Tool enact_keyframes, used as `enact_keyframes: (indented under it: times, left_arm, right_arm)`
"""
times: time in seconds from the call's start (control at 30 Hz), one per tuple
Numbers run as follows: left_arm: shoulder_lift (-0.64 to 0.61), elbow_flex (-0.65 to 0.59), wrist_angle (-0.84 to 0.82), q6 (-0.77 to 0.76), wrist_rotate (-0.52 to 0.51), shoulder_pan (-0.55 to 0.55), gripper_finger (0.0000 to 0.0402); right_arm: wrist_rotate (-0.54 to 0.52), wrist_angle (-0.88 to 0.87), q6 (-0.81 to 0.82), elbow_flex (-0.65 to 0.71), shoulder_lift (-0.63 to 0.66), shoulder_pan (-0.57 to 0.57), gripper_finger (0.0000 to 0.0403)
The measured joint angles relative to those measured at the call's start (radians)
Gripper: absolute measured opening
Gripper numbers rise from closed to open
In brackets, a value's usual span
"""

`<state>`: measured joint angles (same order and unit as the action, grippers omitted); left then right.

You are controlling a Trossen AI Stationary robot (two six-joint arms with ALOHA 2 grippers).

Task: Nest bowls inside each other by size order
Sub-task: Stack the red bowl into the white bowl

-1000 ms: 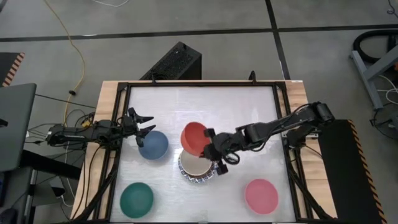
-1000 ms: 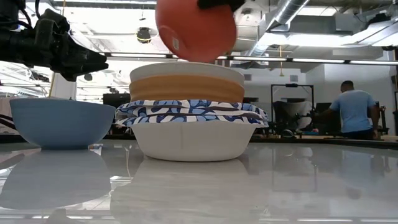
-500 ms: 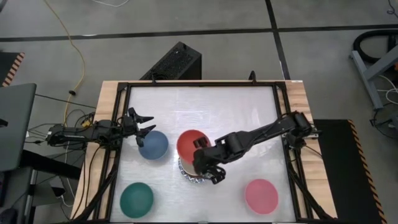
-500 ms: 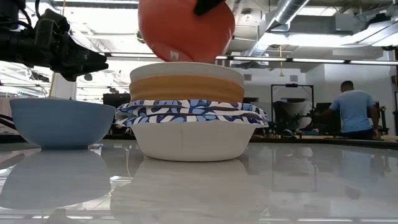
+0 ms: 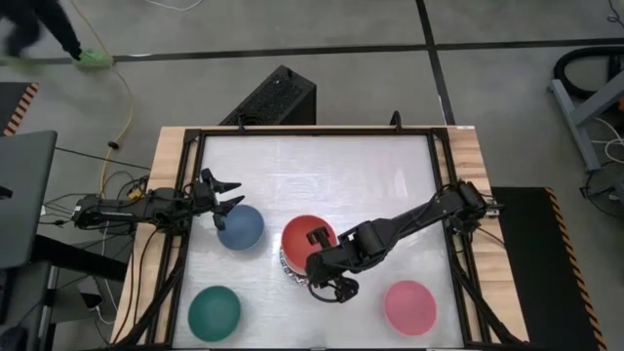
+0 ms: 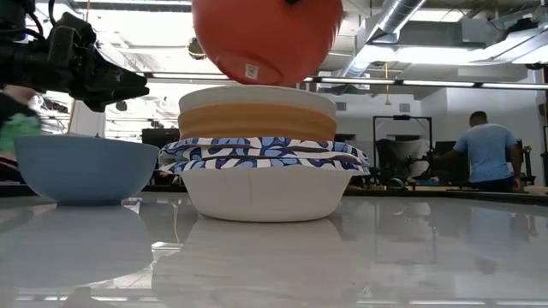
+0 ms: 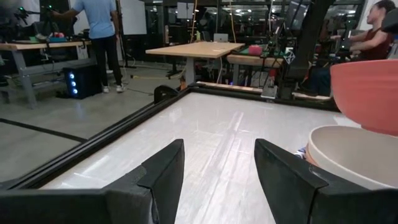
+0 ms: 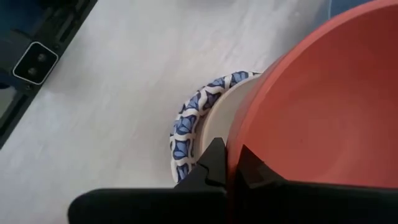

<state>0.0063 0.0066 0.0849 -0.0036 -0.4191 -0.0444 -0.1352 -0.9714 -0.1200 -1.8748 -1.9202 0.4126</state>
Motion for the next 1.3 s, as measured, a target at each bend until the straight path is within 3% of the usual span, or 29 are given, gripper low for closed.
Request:
enact_keyframes:
  times: [1.3]
  left_arm:
    - [0.000,0.000,0.000,0.000,0.003,0.000,0.0185]
  right_arm:
    - [0.068,-0.010,0.067,0.000,-0.082,-0.038,0.0008]
